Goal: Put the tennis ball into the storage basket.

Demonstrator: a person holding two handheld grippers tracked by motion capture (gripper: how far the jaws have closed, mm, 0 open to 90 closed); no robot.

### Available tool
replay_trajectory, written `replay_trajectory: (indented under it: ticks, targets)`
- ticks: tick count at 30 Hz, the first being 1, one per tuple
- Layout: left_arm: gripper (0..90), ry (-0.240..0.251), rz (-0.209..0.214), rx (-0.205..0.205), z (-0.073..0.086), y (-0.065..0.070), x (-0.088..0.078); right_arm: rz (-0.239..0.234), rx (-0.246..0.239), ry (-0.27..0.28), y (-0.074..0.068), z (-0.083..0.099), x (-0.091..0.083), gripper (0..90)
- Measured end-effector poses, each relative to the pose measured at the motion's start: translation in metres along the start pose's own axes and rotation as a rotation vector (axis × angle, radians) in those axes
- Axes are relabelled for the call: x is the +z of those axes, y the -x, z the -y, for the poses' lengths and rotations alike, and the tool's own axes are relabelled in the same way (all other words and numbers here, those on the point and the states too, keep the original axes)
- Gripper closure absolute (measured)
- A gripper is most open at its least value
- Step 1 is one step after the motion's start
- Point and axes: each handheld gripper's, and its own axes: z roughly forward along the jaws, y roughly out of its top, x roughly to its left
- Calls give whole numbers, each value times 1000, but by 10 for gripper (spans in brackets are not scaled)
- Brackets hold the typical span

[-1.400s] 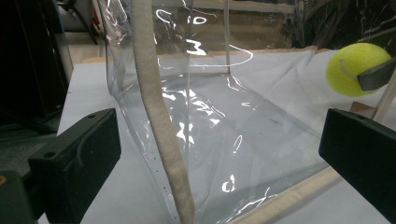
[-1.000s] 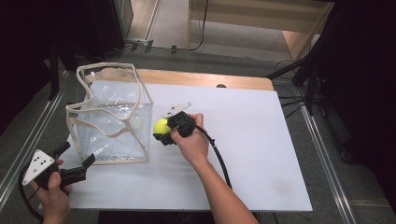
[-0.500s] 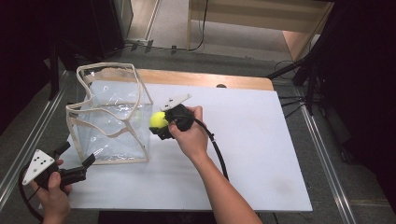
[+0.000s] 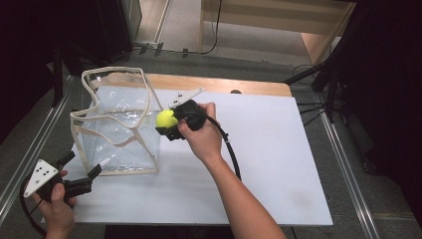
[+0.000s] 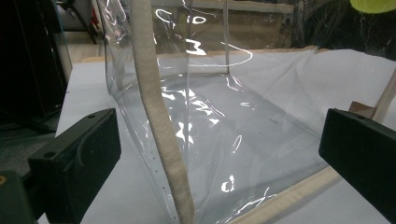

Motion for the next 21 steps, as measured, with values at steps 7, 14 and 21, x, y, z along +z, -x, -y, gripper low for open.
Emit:
replay_trajectory:
  ticks: [7, 14, 21]
  targets:
    - [0, 0, 1, -3, 0, 0, 0, -1, -9, 10, -1, -10, -5, 237]
    - [0, 1, 2, -5, 0, 0, 0, 2, -25, 17, -1, -21, -11, 237]
    - [0, -2, 3, -3, 0, 0, 0, 6, -25, 23, 1, -30, -18, 238]
